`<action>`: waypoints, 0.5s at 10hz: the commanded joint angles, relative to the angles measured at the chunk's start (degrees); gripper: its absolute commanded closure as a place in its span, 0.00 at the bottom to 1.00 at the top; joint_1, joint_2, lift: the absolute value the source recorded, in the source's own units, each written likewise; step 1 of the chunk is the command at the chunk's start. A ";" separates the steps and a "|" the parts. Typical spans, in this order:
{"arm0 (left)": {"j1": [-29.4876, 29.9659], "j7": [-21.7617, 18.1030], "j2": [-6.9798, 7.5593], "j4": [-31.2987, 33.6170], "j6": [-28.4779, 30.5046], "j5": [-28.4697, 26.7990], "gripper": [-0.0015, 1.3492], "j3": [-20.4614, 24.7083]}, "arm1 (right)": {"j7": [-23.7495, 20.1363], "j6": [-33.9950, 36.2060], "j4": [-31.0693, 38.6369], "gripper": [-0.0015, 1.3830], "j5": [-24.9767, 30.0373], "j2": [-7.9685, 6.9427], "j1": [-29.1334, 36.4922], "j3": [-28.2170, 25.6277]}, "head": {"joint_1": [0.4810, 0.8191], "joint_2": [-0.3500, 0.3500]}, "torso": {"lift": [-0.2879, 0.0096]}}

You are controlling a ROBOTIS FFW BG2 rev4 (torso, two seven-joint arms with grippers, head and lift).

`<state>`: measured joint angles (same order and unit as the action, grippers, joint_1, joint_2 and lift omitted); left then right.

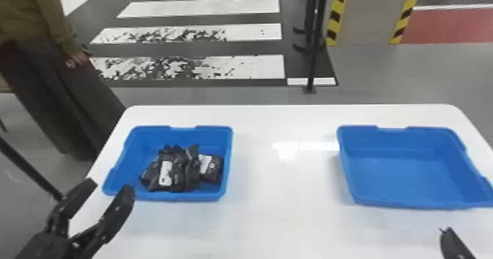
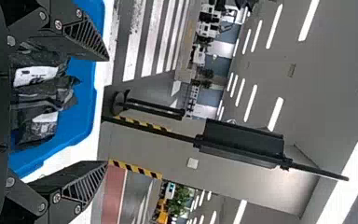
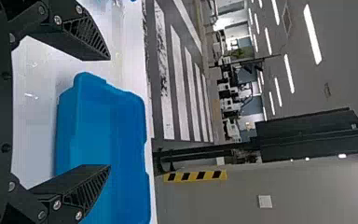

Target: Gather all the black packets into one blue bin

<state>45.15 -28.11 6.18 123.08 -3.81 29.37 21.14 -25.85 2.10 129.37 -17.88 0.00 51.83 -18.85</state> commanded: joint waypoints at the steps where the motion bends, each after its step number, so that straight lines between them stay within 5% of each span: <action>1: 6.46 1.22 -2.04 5.24 -1.81 -1.83 0.20 0.69 | -0.07 -5.90 -3.72 0.15 -0.40 -0.05 1.89 -1.03 | 0.63 0.59 | 0.60; 3: 11.80 2.27 -4.24 8.47 -3.92 -1.95 0.20 1.26 | 0.01 -8.29 -3.86 0.15 -0.52 -0.05 5.68 -1.38 | 0.63 0.54 | 0.60; 5: 15.32 2.27 -4.77 8.47 -4.77 -3.21 0.20 1.60 | 0.01 -11.10 -4.85 0.15 0.74 -0.05 6.95 -2.18 | 0.63 0.53 | 0.60</action>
<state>59.66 -25.83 1.51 131.53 -8.37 26.71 22.52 -25.84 -8.03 124.89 -17.58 0.00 58.53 -20.75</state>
